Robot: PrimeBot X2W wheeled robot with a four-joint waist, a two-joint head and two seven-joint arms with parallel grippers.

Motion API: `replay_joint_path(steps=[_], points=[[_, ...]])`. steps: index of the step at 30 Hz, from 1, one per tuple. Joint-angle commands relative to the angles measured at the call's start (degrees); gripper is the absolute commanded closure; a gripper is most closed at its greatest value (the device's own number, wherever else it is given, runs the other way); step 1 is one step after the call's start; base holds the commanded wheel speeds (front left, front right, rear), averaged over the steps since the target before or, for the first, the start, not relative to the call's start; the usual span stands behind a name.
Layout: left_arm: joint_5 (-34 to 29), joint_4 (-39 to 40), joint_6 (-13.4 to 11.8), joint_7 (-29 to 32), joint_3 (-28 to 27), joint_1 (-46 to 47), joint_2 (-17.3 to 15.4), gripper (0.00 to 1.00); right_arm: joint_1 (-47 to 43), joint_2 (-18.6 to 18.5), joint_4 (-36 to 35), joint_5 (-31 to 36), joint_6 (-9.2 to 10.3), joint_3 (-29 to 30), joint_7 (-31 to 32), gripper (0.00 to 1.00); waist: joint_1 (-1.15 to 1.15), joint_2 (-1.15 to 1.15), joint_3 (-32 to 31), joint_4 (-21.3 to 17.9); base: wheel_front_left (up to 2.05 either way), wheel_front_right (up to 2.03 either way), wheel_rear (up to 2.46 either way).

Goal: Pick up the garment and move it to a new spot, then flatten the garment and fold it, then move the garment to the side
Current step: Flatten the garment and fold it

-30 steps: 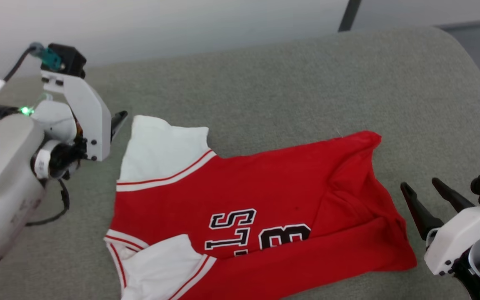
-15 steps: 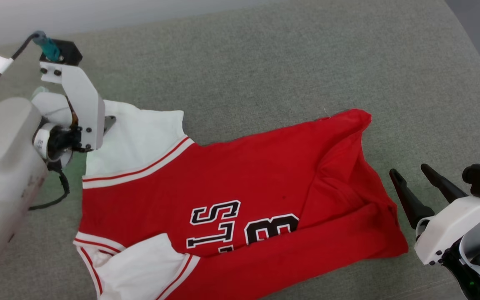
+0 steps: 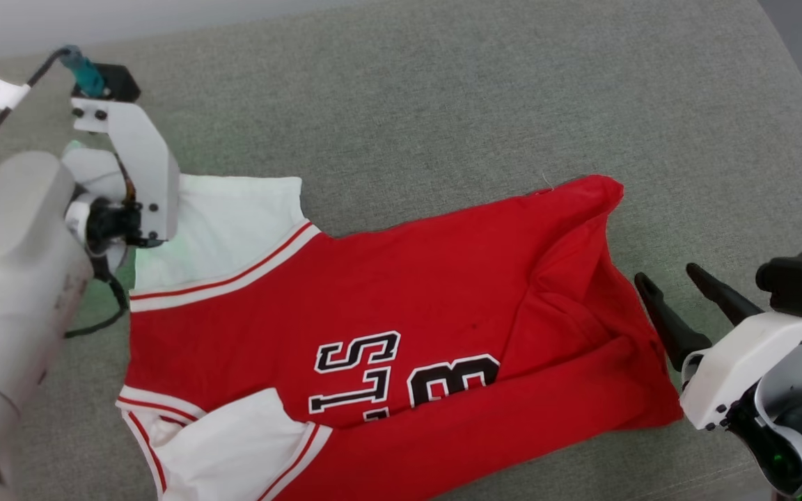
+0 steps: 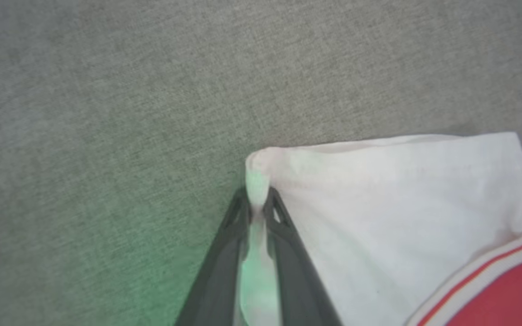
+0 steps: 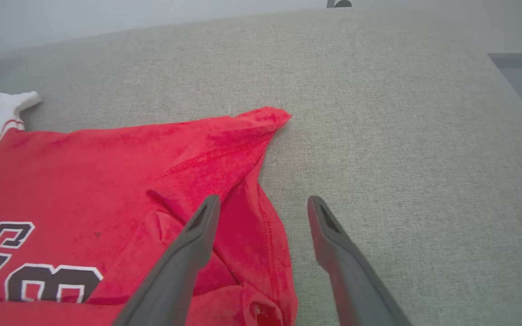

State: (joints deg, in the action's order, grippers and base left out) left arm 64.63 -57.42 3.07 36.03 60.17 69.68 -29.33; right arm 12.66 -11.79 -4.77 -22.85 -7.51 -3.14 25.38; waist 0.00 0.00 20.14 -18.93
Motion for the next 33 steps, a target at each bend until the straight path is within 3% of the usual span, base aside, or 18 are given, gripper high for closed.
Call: replay_joint_path(steps=[1,8,12,22,33], points=[[0.1,-1.2,0.6,-0.1,0.8,-1.5,1.1,1.0,1.2,-0.3,-0.3,-0.5,0.04,-0.3,0.8,0.0,0.0,0.0,-0.1,0.1,0.0,0.0,0.0],[-0.1,-4.2,2.1,-1.2,1.0,-0.2,3.3,1.0,6.0,-2.9,-1.7,-1.5,0.04,-1.5,9.2,0.0,0.0,0.0,-0.4,0.9,0.0,0.0,0.0],[-0.2,-5.4,2.7,-2.0,1.1,0.7,4.8,1.0,12.8,-3.7,1.1,-1.5,0.04,-1.8,14.8,0.0,0.0,0.0,-0.2,1.7,0.0,0.0,0.0],[-0.5,-7.4,3.9,-3.3,1.7,3.9,8.2,1.0,30.3,-4.0,21.5,0.4,0.04,-3.8,23.4,0.0,0.0,0.0,1.0,4.6,0.0,0.0,0.0],[-0.1,-8.9,4.3,-4.5,2.4,5.7,10.8,1.0,39.1,-4.5,39.2,-0.5,0.04,-6.0,30.7,0.0,0.0,0.0,2.0,7.1,0.0,0.0,0.0]])
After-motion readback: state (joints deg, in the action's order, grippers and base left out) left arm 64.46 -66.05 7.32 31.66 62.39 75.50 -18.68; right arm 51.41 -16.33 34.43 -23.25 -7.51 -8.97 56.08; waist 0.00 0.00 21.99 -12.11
